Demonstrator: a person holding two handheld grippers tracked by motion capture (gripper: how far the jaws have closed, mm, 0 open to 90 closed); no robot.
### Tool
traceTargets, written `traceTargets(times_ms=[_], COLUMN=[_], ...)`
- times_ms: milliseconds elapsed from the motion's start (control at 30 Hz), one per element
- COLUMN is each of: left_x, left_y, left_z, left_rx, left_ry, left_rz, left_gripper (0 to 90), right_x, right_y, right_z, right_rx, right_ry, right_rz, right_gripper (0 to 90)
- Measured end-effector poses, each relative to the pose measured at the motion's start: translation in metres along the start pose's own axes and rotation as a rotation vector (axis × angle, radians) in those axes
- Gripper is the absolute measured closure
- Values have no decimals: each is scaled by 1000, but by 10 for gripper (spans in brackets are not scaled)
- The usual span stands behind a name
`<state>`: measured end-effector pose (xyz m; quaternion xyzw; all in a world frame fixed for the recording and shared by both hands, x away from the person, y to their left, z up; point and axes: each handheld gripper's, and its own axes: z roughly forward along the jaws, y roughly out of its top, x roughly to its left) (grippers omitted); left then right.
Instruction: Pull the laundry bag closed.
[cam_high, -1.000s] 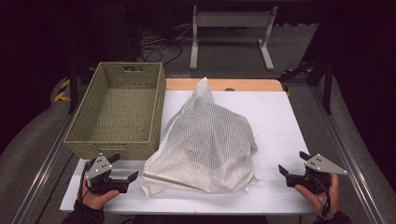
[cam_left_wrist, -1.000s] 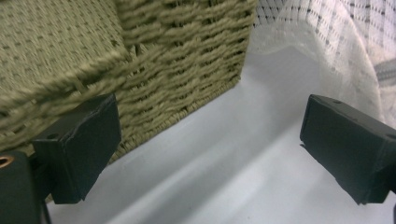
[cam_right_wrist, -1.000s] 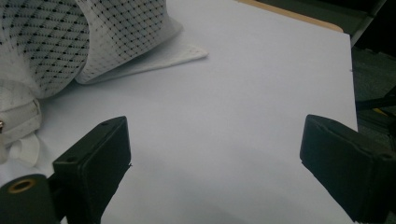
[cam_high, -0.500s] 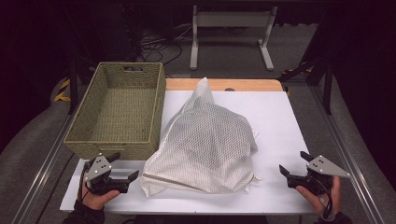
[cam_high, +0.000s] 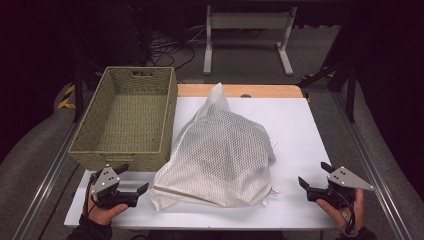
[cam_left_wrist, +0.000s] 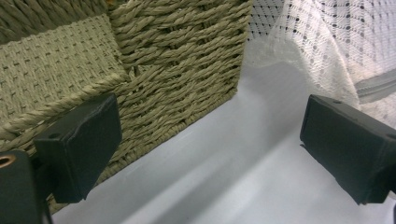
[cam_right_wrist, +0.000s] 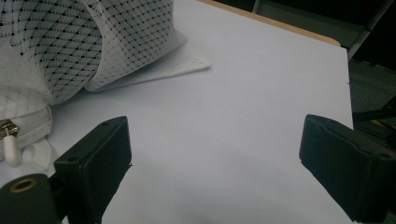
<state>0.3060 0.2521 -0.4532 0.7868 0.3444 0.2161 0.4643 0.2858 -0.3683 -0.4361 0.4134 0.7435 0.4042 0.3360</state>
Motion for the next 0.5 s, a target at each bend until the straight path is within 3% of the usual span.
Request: traceTargets(times_ms=[500], left_x=[2], left_y=[1], left_z=[0], left_rx=[-5], left_ry=[22], left_rz=[-21], left_gripper=[58], right_x=[1], right_y=[-1], right_z=[0], right_rx=[0], right_ry=[17], right_rz=[7], right_gripper=[108])
